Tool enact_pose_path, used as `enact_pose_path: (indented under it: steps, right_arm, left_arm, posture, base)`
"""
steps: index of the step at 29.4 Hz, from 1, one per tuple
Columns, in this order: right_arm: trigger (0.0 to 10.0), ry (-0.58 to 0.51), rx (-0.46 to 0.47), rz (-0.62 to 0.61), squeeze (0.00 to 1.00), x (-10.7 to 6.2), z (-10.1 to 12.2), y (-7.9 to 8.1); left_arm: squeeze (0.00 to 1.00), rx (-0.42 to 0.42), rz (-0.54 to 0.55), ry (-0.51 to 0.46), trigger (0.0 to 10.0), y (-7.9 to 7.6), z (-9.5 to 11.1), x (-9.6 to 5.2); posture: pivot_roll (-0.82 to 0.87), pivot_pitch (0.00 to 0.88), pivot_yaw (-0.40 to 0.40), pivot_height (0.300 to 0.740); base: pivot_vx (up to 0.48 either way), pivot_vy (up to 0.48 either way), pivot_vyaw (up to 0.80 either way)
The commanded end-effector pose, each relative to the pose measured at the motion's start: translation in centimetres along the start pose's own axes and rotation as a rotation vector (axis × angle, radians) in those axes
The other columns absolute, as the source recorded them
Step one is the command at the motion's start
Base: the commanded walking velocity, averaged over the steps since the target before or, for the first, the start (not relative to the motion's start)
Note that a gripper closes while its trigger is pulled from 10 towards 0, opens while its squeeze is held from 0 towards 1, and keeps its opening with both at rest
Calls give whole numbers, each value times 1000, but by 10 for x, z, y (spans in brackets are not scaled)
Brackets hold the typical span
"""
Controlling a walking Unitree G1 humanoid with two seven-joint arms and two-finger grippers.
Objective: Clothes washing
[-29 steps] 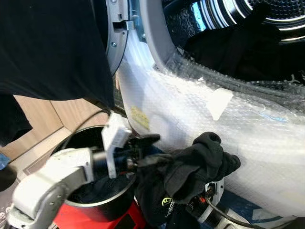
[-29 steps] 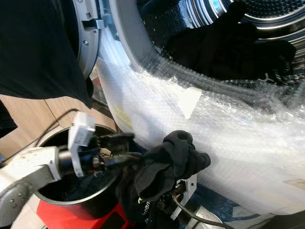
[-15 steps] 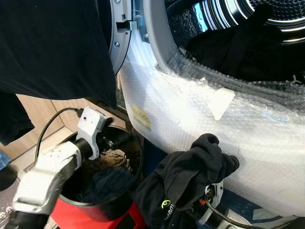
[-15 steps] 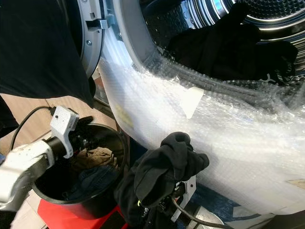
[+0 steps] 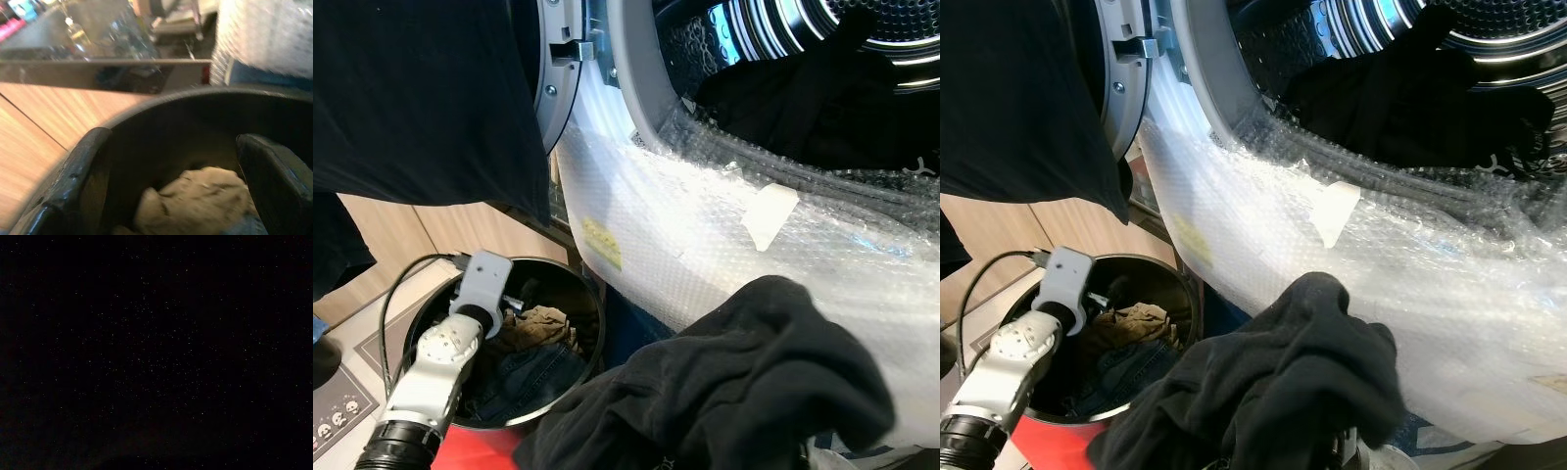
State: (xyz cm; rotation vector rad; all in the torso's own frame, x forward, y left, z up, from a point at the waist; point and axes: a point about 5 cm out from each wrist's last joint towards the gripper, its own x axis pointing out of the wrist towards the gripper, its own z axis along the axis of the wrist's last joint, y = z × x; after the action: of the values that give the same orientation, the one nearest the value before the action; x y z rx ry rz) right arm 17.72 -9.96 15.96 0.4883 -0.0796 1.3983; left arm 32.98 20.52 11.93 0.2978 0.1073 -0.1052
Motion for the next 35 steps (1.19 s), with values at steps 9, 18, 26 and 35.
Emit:
enact_pose_path:
  steps: [9,18,26,35]
  right_arm:
    - [0,-352,-184,19,0,35,93,-8]
    - [0,-513,-227,190,0,63,158,1]
    - [0,-655,-231,231,0,73,212,-7]
    - [0,-779,-370,-101,0,130,312,-68]
  left_arm:
    - [0,51,-119,-57,10000,-39,-5,3]
    - [0,86,-179,-65,10000,-57,-10,3]
    - [0,97,-216,-70,10000,-69,-13,0]
    - [0,88,-252,-60,10000,-86,-19,-2]
  posture:
    - [76,134,5,740]
    - [74,125,2,740]
    - [77,124,-10,740]
    - [64,108,-19,740]
  base:
    - [0,0,0]
    - [0,0,0]
    - [0,0,0]
    - [0,0,0]
